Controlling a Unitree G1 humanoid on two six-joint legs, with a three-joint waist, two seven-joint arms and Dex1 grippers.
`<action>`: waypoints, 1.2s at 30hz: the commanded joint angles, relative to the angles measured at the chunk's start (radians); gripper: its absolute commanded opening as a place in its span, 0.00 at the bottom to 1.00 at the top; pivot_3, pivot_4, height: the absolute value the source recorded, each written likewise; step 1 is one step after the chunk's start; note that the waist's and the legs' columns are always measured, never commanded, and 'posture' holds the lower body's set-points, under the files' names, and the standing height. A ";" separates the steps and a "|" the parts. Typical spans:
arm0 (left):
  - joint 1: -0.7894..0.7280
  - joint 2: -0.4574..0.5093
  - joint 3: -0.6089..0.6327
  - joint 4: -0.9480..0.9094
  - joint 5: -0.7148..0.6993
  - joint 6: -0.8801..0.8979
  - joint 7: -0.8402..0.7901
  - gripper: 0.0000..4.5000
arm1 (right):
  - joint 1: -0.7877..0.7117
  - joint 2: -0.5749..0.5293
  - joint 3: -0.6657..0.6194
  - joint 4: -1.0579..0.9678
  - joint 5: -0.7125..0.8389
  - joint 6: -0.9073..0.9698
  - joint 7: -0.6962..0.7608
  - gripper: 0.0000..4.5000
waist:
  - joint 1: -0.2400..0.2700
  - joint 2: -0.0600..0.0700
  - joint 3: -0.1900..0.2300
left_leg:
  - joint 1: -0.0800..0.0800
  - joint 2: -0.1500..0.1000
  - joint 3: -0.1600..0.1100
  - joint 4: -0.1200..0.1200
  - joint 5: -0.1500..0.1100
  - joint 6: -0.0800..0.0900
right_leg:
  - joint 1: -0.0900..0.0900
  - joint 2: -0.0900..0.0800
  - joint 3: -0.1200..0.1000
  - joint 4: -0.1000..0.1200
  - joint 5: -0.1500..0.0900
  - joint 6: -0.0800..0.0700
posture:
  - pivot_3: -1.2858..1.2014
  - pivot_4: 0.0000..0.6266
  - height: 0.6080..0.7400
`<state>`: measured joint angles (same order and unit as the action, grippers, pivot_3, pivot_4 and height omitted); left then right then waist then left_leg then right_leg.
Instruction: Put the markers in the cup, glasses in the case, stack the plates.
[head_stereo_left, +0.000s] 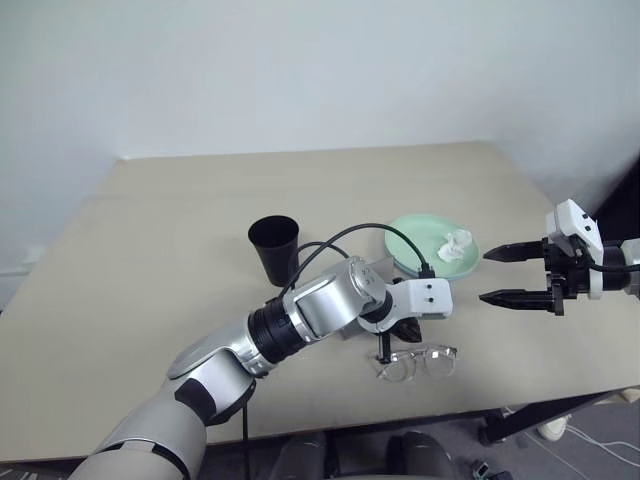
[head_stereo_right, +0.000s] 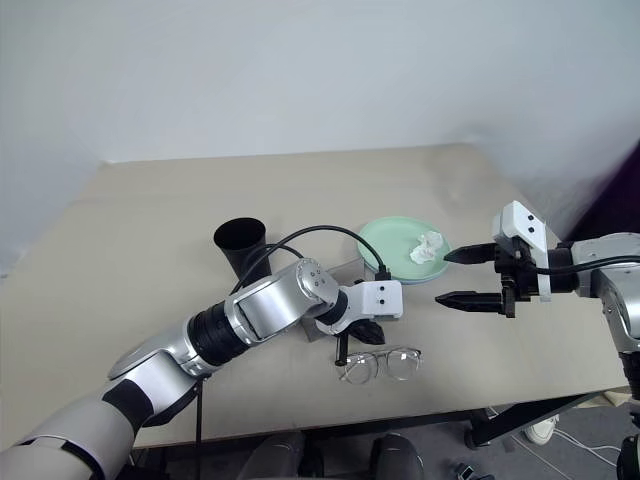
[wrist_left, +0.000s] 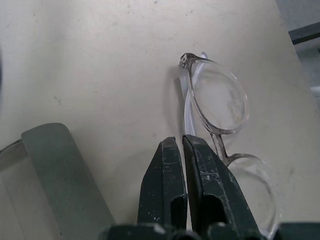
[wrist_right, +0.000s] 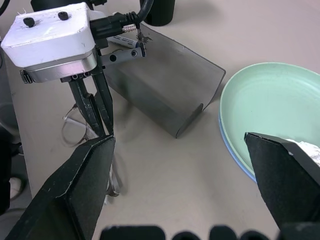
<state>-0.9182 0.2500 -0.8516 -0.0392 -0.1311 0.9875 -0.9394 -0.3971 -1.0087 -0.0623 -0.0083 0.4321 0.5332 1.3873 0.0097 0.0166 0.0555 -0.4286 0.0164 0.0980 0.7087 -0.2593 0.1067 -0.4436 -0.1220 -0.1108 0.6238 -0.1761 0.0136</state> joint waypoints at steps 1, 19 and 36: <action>-0.037 0.002 0.024 -0.010 0.009 -0.030 -0.022 0.02 | -0.021 -0.014 -0.030 -0.004 0.012 -0.013 -0.004 1.00 | 0.000 0.000 0.000 | 0.000 0.000 0.000 0.000 0.000 0.000 | 0.000 0.000 0.000 0.000 0.000 0.000 | 0.52 0.00 0.90; -0.019 -0.027 0.011 -0.042 0.009 0.032 -0.013 0.59 | -0.012 -0.014 -0.027 -0.014 0.013 -0.007 -0.010 1.00 | 0.000 0.000 0.000 | 0.000 0.000 0.000 0.000 0.000 0.000 | 0.000 0.000 0.000 0.000 0.000 0.000 | 0.52 0.00 0.90; -0.010 -0.033 -0.036 -0.041 0.012 0.052 0.001 0.59 | 0.007 -0.020 -0.039 -0.030 0.019 0.004 -0.026 1.00 | 0.000 0.000 0.000 | 0.000 0.000 0.000 0.001 0.000 0.000 | 0.000 0.000 0.000 0.000 0.000 0.000 | 0.52 0.00 0.90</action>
<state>-0.9130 0.2217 -0.8882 -0.0652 -0.1303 1.0411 -0.9399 -0.3817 -1.0087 -0.0621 -0.0131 0.4319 0.5382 1.3642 0.0097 0.0166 0.0555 -0.4285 0.0164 0.0980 0.7093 -0.2591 0.1071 -0.4433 -0.1218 -0.1106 0.6241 -0.1760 0.0137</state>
